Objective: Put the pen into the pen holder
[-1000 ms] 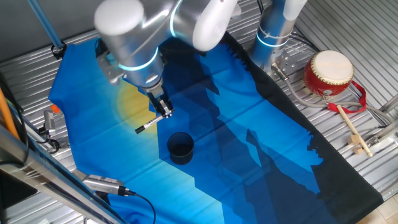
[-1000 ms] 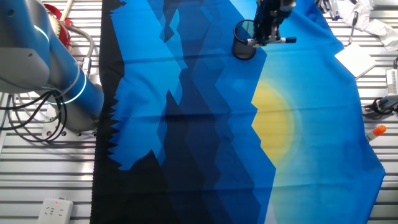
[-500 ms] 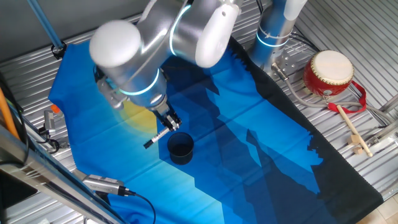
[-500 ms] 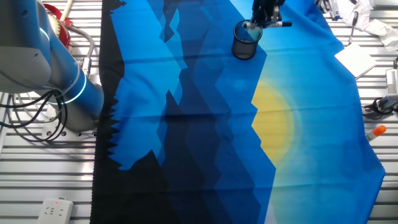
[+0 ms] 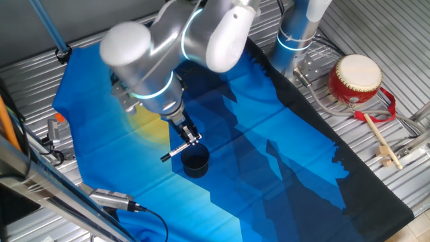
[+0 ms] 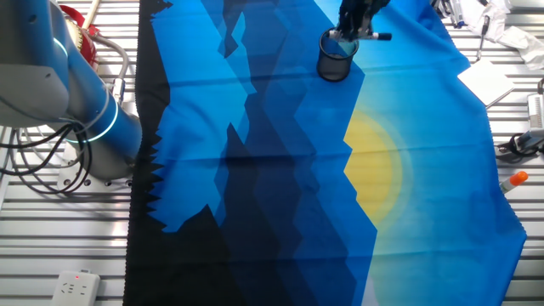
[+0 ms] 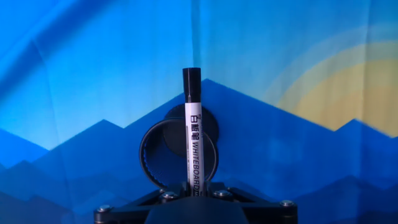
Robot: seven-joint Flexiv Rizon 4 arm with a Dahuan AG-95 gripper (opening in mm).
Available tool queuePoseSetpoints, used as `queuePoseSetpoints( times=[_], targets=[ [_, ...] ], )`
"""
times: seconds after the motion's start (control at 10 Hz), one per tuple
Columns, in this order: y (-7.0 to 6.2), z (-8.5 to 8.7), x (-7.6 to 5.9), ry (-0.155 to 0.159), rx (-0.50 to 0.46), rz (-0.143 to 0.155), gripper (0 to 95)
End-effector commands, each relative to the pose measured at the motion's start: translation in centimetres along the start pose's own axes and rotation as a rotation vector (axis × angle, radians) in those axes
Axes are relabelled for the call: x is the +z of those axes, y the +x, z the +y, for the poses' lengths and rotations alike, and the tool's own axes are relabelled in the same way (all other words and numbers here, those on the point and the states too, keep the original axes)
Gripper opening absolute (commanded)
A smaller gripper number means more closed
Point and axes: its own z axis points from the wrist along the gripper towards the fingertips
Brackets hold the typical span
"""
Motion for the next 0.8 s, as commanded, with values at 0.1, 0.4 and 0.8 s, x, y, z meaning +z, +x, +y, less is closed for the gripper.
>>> queuePoseSetpoints(
  times=[0.1, 0.4, 0.8],
  targets=[
    [0.16, -0.12, 0.66, -0.005, -0.002, 0.008, 0.0],
    [0.14, -0.11, 0.65, 0.04, -0.002, -0.012, 0.0],
    [0.14, -0.11, 0.65, 0.107, 0.017, -0.014, 0.0]
  ],
)
